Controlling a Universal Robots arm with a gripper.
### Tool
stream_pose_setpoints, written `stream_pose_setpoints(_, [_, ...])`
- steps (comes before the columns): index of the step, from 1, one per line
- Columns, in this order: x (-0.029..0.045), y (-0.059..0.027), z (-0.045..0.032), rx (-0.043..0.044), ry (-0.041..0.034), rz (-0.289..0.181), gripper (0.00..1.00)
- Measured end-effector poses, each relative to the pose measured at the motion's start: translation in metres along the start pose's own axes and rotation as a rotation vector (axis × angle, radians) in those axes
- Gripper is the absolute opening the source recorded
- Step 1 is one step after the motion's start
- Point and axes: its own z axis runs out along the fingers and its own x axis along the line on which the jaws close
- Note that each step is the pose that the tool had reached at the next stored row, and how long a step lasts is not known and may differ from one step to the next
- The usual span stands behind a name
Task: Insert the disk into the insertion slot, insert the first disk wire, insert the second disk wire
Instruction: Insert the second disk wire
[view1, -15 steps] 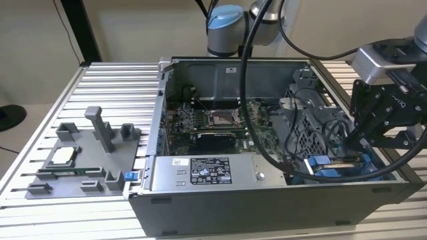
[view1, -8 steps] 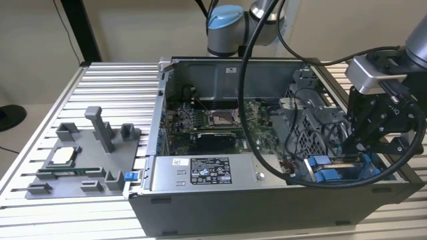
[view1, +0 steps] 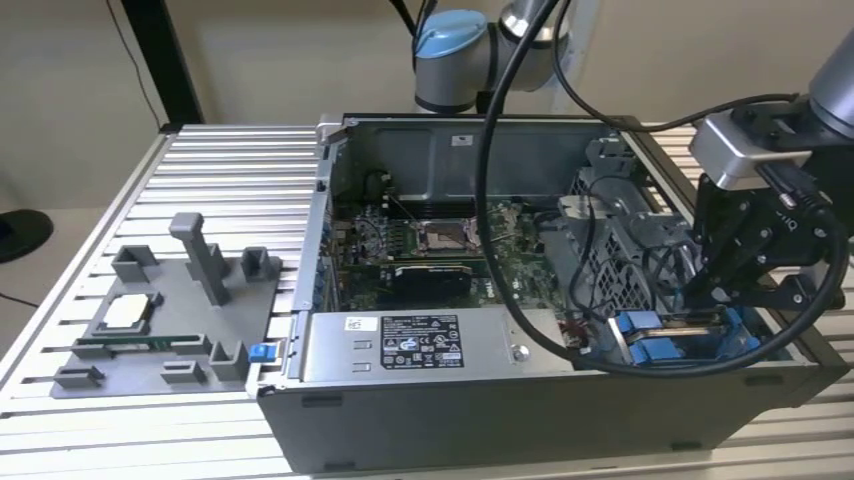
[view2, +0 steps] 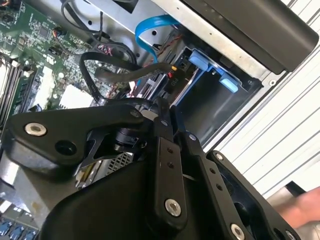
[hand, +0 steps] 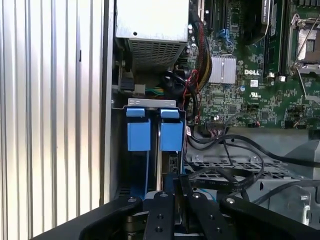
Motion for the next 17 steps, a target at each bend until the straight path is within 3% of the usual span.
stream_pose_setpoints(6, [-0.0019,-0.0001,0.0049,0.0163,0.0002,-0.001,0.00])
stream_pose_setpoints(17, [-0.0019,-0.0001,0.0073,0.0188,0.0004,-0.001,0.00])
